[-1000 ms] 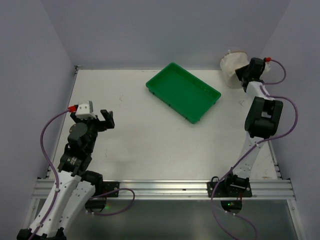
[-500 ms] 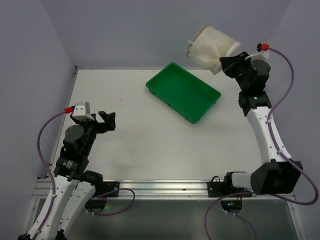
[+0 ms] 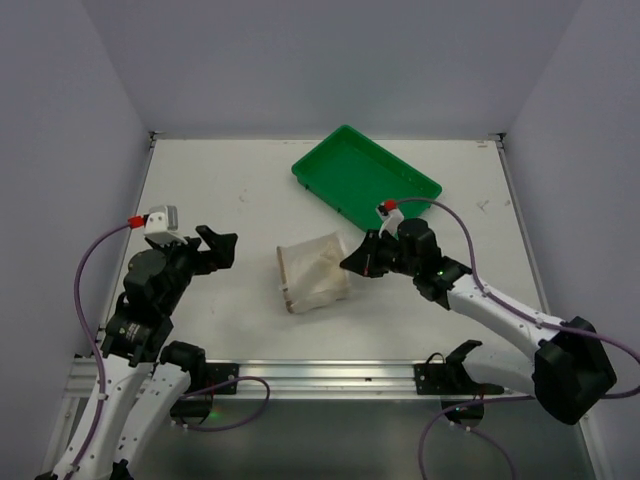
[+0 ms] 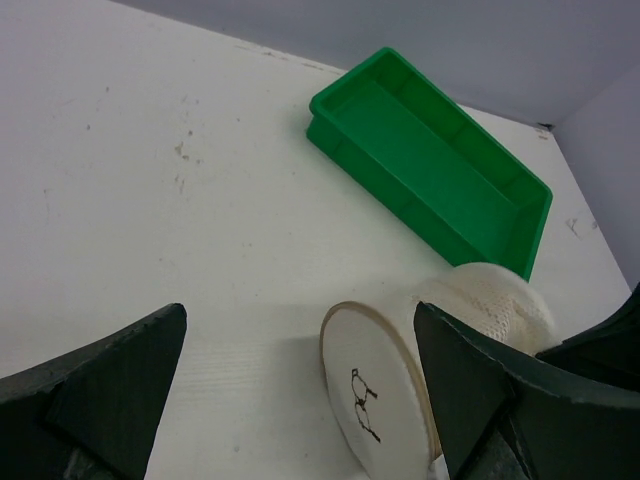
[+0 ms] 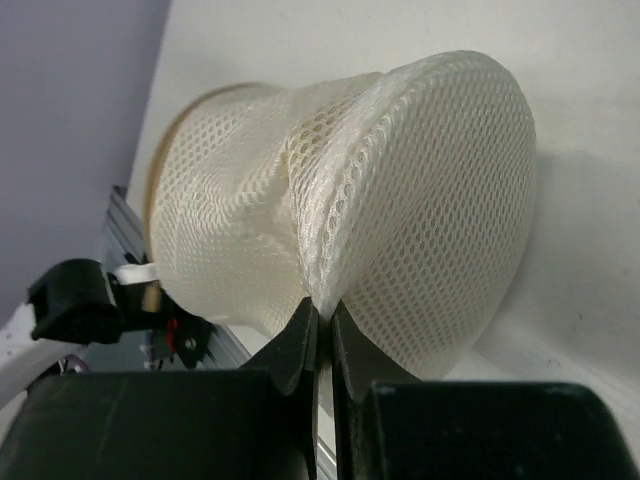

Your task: Unzip the laundry bag and remove the bra

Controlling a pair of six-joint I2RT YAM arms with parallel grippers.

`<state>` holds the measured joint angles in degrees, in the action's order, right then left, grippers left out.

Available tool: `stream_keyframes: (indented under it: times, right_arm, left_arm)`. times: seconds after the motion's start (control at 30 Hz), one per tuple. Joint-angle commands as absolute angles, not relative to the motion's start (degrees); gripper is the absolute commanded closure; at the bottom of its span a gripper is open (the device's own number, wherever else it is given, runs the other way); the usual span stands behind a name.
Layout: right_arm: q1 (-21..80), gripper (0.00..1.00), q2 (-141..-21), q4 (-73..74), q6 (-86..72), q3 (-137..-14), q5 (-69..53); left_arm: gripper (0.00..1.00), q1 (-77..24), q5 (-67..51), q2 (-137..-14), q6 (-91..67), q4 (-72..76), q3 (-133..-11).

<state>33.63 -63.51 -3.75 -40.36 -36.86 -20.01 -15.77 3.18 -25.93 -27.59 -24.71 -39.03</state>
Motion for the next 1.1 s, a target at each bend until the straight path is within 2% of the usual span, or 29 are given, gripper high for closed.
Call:
stream_keyframes:
  times: [0.0, 0.03, 0.1, 0.13, 0.27, 0.33, 0.47, 0.63, 0.8, 0.93, 1.07]
  right_arm:
    - [35.9, 1.00, -66.5, -7.7, -40.3, -35.9, -18.0]
    - [36.6, 0.96, -68.3, -5.2, -39.8, -36.4, -17.5]
    - [37.7, 0.82, -69.4, -1.5, -37.6, -38.8, -15.8]
    - [38.1, 0.69, -69.6, 2.7, -36.8, -40.0, -15.1]
    - [39.9, 0.42, -66.3, 12.6, -32.7, -46.0, -10.4]
    - [41.6, 0.34, -64.7, 17.1, -30.9, -49.9, -6.7]
    - [45.7, 0.32, -63.5, 19.2, -29.1, -53.8, -1.9]
    - [55.2, 0.33, -70.3, 23.0, -27.4, -62.4, 2.5]
    - [61.0, 0.38, -79.1, 26.4, -30.2, -70.7, 8.3]
    - [62.4, 0.40, -86.9, 28.4, -33.4, -75.1, 12.7]
    - [62.5, 0.46, -94.5, 30.1, -36.5, -79.3, 14.6]
  left_arm:
    - [0.00, -15.4, 2.7, -25.2, -31.3, -26.7, -39.2]
    - [0.00, -15.4, 2.8, -25.1, -32.2, -26.8, -38.9]
    - [0.00, -15.4, 2.6, -25.3, -33.1, -27.1, -37.8]
    - [0.00, -15.4, 2.5, -25.3, -33.4, -27.2, -37.5]
    - [0.00, -15.4, 3.1, -25.9, -33.7, -28.1, -36.6]
    - [0.00, -15.5, 3.5, -26.2, -33.6, -28.3, -36.1]
    - [0.00, -15.4, 2.6, -26.9, -34.5, -27.0, -34.5]
    - [0.00, -15.4, 1.2, -27.9, -35.2, -25.7, -33.0]
    - [0.00, -15.4, 1.5, -27.4, -35.7, -25.6, -31.7]
    - [0.00, -15.4, 1.1, -26.7, -36.7, -25.3, -30.2]
    - [0.00, -15.4, 0.5, -26.5, -37.2, -25.0, -28.6]
